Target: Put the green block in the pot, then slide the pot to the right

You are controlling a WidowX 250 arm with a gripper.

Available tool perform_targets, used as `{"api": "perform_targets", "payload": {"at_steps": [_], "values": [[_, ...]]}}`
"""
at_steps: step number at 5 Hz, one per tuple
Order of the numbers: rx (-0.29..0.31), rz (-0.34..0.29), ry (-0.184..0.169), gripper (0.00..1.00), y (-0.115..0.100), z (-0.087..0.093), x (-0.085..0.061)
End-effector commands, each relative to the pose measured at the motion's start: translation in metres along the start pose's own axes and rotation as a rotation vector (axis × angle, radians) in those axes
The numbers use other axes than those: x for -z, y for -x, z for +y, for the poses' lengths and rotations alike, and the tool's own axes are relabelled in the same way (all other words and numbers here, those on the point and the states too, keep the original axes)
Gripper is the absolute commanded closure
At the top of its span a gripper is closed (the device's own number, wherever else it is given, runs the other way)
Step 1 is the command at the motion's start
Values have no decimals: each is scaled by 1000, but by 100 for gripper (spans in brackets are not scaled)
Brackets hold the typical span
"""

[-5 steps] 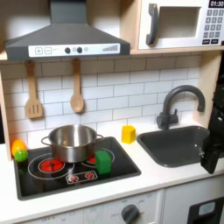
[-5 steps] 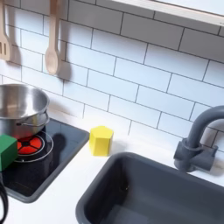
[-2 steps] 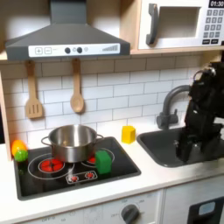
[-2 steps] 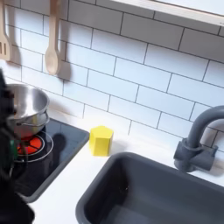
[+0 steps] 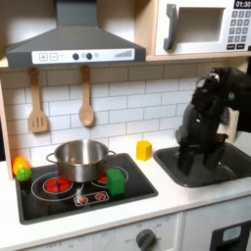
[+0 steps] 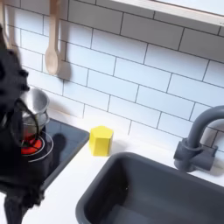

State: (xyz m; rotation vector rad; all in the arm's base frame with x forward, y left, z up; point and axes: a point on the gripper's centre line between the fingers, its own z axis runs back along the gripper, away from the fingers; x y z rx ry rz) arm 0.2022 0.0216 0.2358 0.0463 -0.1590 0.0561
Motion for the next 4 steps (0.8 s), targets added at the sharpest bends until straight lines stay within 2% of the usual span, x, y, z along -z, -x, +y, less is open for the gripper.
{"api": "perform_targets", "payload": {"at_steps": [1,4], "values": [[-28,-16,-9,0,-47,12,10],[-63,-18,-47,0,-102,40,36]]}}
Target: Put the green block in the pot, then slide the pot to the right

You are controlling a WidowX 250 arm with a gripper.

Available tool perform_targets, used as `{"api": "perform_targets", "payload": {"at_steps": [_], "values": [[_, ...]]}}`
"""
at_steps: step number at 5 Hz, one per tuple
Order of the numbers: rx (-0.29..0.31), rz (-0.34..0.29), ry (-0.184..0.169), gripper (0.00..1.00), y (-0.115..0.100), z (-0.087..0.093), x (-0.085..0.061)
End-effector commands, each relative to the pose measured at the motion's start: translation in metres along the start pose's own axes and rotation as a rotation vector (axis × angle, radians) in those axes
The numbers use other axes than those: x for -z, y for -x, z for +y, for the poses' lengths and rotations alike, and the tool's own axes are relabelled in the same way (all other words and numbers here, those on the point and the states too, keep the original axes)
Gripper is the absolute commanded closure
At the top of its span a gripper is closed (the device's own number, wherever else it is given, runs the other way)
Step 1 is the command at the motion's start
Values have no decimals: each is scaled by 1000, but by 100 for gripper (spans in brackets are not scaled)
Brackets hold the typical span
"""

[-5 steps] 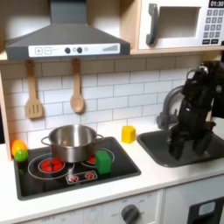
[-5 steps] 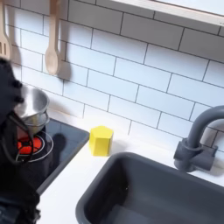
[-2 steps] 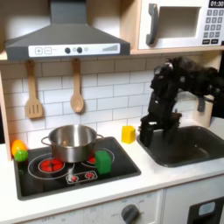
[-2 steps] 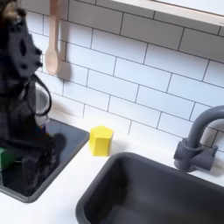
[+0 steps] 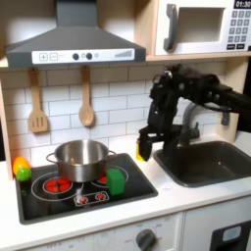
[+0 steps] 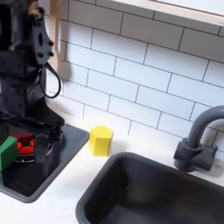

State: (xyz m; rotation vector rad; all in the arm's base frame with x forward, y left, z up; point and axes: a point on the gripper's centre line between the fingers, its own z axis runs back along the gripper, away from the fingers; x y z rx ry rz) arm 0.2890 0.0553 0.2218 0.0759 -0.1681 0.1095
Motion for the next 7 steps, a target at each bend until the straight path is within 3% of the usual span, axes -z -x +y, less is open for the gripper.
{"api": "perform_targets", "payload": {"at_steps": [1,5,7], "values": [[-24,-12,-20,0,-28,22,11],[-25,4,-42,0,-43,67,31],[26,6,-32,0,-48,59,41]]}}
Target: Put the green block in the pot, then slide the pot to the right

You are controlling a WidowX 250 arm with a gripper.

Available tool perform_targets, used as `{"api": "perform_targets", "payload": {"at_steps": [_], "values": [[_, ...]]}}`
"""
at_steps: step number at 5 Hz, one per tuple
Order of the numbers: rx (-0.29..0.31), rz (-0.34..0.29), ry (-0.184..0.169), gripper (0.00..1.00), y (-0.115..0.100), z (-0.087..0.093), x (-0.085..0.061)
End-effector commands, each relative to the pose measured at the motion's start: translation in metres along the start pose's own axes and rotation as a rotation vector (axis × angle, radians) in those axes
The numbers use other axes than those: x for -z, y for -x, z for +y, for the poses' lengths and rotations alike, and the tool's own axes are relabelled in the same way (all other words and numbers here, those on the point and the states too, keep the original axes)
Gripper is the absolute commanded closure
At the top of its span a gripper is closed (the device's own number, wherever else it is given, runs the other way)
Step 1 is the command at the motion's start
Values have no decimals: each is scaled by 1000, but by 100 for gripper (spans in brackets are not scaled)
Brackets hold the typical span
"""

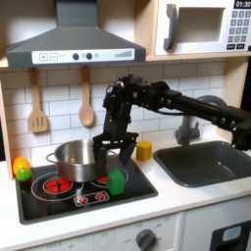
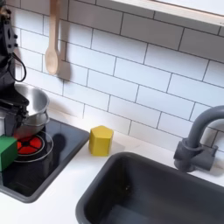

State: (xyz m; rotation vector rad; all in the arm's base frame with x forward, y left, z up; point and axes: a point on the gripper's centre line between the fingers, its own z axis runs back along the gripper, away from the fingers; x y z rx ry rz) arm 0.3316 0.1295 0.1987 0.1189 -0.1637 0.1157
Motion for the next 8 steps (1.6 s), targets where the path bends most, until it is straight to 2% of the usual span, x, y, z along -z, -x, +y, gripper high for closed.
{"api": "perform_targets", "payload": {"at_steps": [1,2,5,6,8], "values": [[48,7,10,0,-3,-14,8],[56,5,15,0,-4,-22,9],[18,53,5,0,-4,-13,25],[39,75,7,0,2,-18,31],[45,92,10,0,3,-18,37]]}}
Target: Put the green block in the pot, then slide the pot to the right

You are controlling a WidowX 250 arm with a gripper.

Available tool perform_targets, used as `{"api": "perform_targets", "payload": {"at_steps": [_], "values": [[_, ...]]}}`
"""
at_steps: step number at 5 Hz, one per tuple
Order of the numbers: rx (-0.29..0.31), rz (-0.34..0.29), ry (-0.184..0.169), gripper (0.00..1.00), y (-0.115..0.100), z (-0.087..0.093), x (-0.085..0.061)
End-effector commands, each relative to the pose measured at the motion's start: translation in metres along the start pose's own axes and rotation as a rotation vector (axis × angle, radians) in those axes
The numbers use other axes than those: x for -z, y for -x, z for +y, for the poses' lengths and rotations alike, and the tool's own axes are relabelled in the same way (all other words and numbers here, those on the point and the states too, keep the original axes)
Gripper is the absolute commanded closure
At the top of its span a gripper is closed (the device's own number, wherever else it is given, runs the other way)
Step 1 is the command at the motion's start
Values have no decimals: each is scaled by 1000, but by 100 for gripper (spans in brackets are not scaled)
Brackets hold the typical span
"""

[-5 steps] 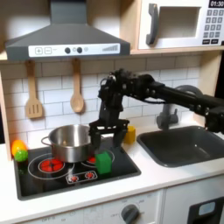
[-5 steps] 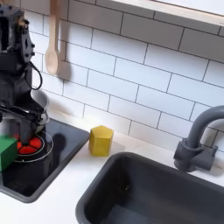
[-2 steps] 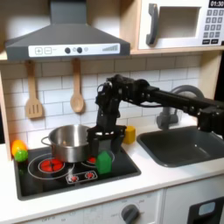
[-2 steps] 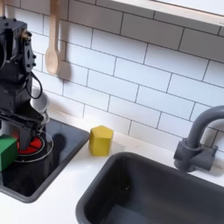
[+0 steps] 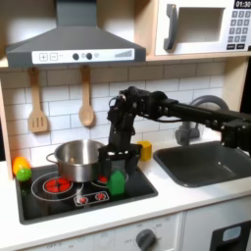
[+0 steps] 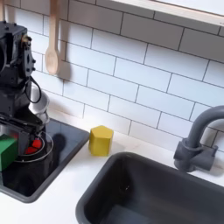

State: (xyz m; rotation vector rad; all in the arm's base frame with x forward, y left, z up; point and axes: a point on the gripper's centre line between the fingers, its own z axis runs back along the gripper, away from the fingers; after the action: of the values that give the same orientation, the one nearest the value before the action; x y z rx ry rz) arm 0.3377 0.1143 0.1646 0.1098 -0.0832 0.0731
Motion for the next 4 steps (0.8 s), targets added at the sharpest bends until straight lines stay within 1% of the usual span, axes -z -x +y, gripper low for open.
{"api": "perform_targets", "payload": {"at_steps": [1,2,3,4], "values": [[-1,29,8,0,1,0,12],[-10,35,12,0,-1,0,15],[-5,62,17,0,1,0,23],[-17,75,15,0,3,6,27]]}}
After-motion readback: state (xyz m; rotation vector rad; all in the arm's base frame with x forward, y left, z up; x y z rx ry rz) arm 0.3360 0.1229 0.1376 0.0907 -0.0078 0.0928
